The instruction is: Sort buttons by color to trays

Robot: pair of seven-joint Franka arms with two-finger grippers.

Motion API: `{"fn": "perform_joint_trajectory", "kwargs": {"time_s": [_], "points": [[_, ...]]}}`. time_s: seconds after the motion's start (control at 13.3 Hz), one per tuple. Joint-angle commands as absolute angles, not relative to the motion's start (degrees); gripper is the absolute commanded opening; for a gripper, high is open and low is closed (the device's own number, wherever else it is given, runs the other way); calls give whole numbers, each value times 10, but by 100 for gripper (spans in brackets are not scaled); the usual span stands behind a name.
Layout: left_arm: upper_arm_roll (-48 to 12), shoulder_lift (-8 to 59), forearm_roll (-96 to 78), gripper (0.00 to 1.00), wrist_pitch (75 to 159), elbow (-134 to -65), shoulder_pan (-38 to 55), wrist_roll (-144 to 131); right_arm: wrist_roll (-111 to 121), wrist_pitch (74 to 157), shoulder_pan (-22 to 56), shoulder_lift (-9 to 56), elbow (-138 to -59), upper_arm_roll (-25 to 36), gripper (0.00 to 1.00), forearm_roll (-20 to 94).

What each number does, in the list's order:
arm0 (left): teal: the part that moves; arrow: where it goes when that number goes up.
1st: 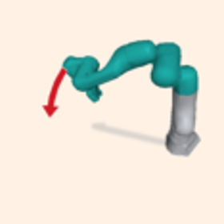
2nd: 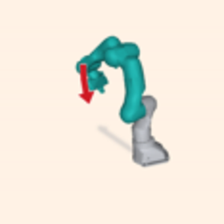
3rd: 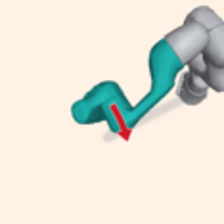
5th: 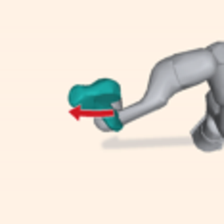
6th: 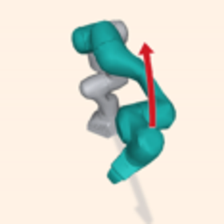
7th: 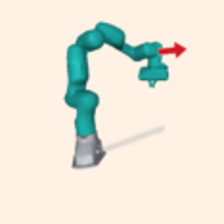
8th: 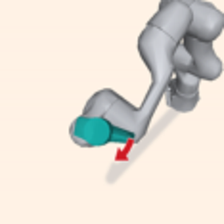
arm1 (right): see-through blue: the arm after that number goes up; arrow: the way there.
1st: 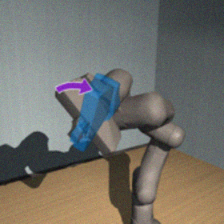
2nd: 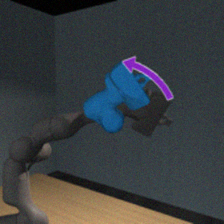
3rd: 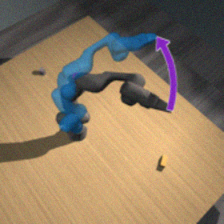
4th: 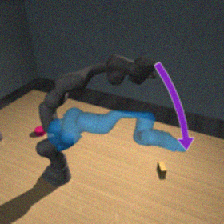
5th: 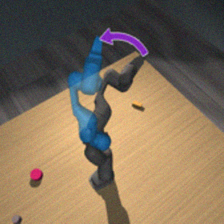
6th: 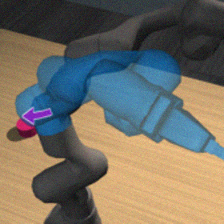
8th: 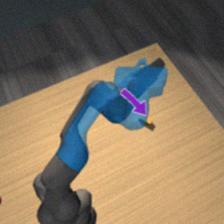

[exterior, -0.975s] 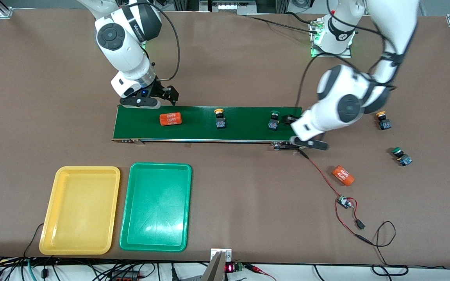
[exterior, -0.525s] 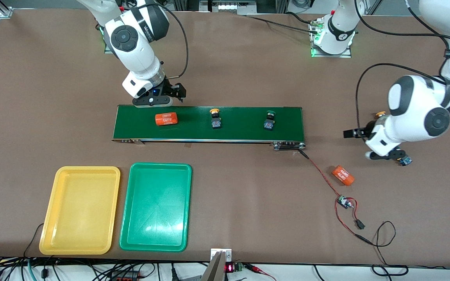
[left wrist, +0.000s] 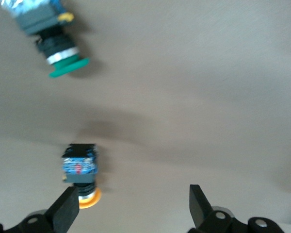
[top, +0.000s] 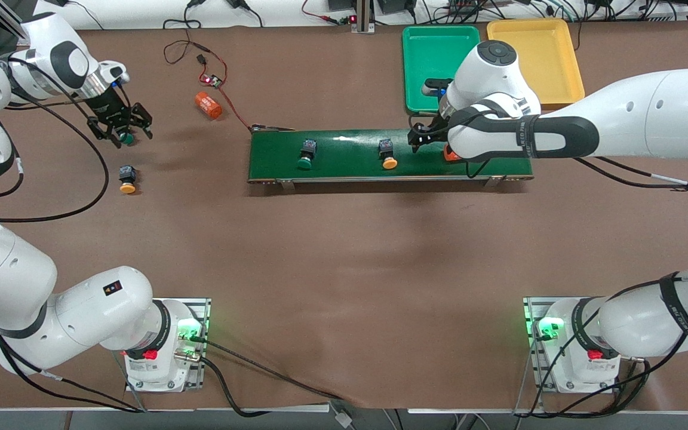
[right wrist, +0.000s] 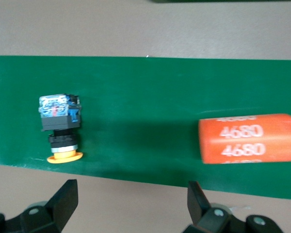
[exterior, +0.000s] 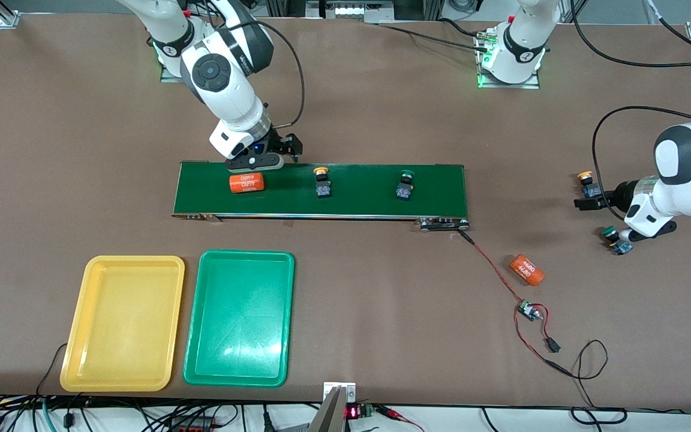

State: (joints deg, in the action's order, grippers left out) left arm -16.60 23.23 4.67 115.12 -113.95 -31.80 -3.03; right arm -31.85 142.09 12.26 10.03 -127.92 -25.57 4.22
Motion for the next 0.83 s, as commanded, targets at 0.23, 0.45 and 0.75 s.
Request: {"fn": "perform_joint_trajectory", "kwargs": {"time_s": [0.23, 0.45, 0.75], "points": [[-176, 216, 70, 100, 1155, -1215, -367, 6, -343, 1419, 130, 134, -1256, -254, 100, 4], [-176, 218, 115, 100, 1193, -1241, -375, 6, -367, 1390, 129, 133, -1252, -250, 100, -13], [-171, 231, 148, 100, 1262, -1266, -376, 10, -422, 1339, 130, 142, -1216, -248, 100, -50]]}}
